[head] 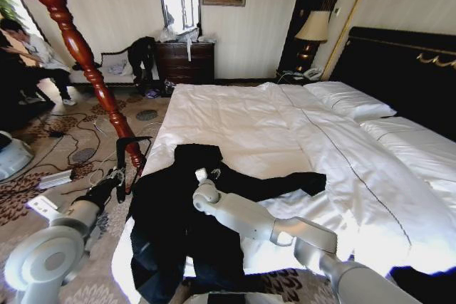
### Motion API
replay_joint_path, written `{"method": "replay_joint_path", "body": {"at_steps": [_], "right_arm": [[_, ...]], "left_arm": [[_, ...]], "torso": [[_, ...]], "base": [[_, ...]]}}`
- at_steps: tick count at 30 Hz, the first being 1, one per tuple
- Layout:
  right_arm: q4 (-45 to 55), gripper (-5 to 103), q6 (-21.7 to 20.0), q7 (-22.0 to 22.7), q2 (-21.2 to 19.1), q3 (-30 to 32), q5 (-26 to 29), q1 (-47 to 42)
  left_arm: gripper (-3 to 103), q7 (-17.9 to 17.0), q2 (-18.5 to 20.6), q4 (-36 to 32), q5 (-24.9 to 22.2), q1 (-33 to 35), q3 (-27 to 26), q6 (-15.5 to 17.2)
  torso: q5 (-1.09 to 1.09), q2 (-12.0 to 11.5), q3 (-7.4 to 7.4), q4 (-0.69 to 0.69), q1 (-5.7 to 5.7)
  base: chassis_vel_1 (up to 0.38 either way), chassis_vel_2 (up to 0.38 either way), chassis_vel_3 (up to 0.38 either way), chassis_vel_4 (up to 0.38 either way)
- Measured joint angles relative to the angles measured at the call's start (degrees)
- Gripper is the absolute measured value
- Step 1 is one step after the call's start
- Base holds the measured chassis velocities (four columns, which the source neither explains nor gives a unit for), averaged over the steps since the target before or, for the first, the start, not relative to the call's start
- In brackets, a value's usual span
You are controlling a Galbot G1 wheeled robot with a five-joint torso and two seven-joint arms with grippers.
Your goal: Pick up the clothes from the bed and hang them on the clothes hanger.
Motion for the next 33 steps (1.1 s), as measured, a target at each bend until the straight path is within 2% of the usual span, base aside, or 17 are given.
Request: {"method": "replay_joint_path", "body": {"at_steps": [3, 5, 9, 11, 12, 14, 17, 22, 25, 27, 33], "right_arm": [[1.0, 51, 1.0, -0.7, -0.7, 0.0, 0.0, -0.5], [1.2, 51, 1.4, -1.1, -0.9, -0.1, 0.0, -0.6], [1.7, 30, 2.6, -2.6, -1.4, -0.8, 0.0, -1.6], [1.7, 30, 3.1, -2.9, -1.4, -0.9, 0.0, -1.8], [1.8, 19, 4.6, -3.9, -1.6, -0.9, -0.1, -2.1], [1.8, 19, 5.7, -4.6, -1.8, -1.0, -0.2, -2.2], [3.1, 3, 10.1, -7.3, -3.2, -1.0, -0.8, -2.6], [5.1, 0, 13.1, -8.5, -5.0, 1.3, -0.8, -3.1], [6.6, 0, 14.8, -8.6, -6.4, 4.8, 0.0, -3.4], [8.1, 0, 16.9, -9.7, -7.8, 8.1, 1.8, -3.7], [11.1, 0, 21.5, -14.3, -11.3, 14.3, 6.9, -4.9]], "left_arm": [[16, -0.4, 0.0, 0.1, -0.3, -0.2, 0.0, 0.1], [16, -0.6, 0.0, 0.2, -0.7, -0.3, 0.1, 0.2], [16, -1.4, 0.2, 0.5, -1.4, -1.0, 0.1, 0.4], [16, -1.5, 0.2, 0.7, -1.6, -1.1, 0.1, 0.3], [16, -1.8, 0.3, 1.1, -2.4, -1.3, 0.1, 0.2], [16, -1.8, 0.3, 1.3, -2.9, -1.4, 0.0, 0.1], [16, -2.0, 0.6, 1.9, -5.6, -1.8, 0.0, -0.4], [16, -1.8, 1.4, 2.4, -8.1, -2.2, 0.9, -1.8], [16, -1.0, 2.2, 2.5, -12.6, -2.0, 1.7, -3.0], [16, 0.1, 3.2, 2.1, -18.6, -1.0, 1.9, -3.3], [16, 2.2, 6.3, 2.4, -23.0, 2.9, 2.5, -1.9]], "torso": [[0.0, 0.0, 0.0, 0.0, 0.0], [0.0, 0.0, 0.0, 0.0, 0.0], [0.0, 0.0, 0.0, 0.0, 0.0], [0.0, 0.0, 0.0, 0.0, 0.0], [0.0, 0.0, 0.0, 0.0, 0.0], [0.0, 0.0, 0.0, 0.01, 0.0], [0.0, 0.0, 0.0, 0.0, 0.0], [0.0, 0.0, 0.0, 0.01, 0.0], [0.01, 0.0, 0.0, -0.01, 0.0], [0.01, 0.0, 0.0, 0.0, 0.0], [0.01, 0.0, 0.0, 0.0, 0.0]], "base": [[0.0, 0.0, 0.0, 0.0], [0.0, 0.0, 0.0, 0.0], [0.0, 0.0, 0.0, 0.0], [0.0, 0.0, 0.0, 0.0], [0.0, 0.0, 0.0, 0.0], [0.0, 0.0, 0.0, 0.0], [0.0, 0.0, 0.0, 0.0], [0.0, 0.0, 0.0, 0.0], [0.0, 0.0, 0.0, 0.0], [0.0, 0.0, 0.0, 0.0], [0.0, 0.0, 0.0, 0.0]]}}
